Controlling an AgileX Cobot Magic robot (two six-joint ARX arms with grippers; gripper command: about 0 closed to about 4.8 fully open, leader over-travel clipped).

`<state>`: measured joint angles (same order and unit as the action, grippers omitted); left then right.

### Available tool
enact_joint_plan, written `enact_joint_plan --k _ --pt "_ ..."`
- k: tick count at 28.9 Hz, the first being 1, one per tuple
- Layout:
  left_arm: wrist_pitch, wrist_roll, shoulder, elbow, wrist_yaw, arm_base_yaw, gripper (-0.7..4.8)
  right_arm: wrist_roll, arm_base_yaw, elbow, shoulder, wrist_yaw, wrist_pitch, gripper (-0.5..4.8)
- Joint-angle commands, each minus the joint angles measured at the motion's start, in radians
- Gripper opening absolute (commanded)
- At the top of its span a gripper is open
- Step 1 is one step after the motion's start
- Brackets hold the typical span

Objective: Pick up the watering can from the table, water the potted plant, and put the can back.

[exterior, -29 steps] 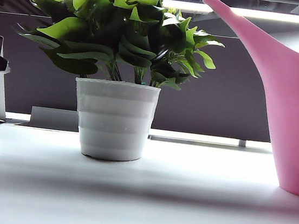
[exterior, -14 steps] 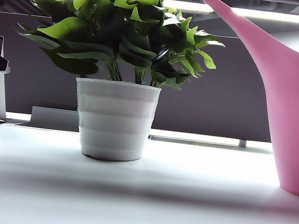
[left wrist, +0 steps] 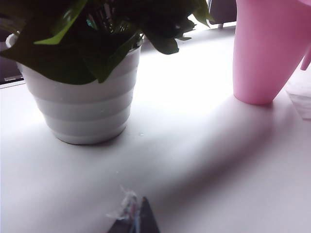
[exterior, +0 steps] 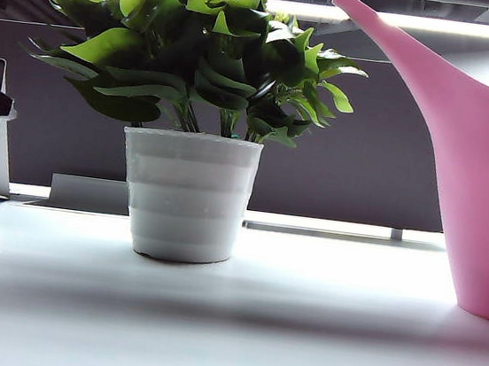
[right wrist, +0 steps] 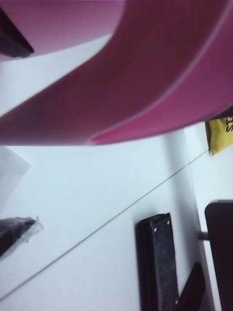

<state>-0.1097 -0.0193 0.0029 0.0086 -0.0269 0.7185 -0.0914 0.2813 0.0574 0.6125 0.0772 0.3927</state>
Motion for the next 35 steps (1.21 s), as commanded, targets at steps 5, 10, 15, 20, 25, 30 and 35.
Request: enact_joint_plan --k 5,10,15,20,25,30,35 --pt "0.010 0.001 0.001 0.000 0.004 0.000 -0.05 0.022 0.001 0.036 0.134 0.003 0.135 4.22" --pt "0.010 0.001 0.001 0.000 0.004 0.000 -0.05 0.023 0.000 0.061 0.232 0.005 0.193 4.22" --pt "0.010 0.001 0.001 0.000 0.004 0.000 -0.05 0.022 0.000 0.075 0.321 0.008 0.266 4.22" --pt "0.010 0.001 0.001 0.000 0.004 0.000 -0.05 0.023 0.000 0.085 0.356 0.011 0.281 4.17" --pt "0.010 0.001 0.001 0.000 0.004 0.000 -0.05 0.026 0.000 0.084 0.356 0.011 0.286 3.16" --pt "0.010 0.001 0.001 0.000 0.004 0.000 -0.05 0.037 0.000 0.084 0.356 0.011 0.286 2.30" --pt "0.010 0.001 0.001 0.000 0.004 0.000 -0.05 0.037 0.000 0.084 0.356 0.012 0.286 1.30"
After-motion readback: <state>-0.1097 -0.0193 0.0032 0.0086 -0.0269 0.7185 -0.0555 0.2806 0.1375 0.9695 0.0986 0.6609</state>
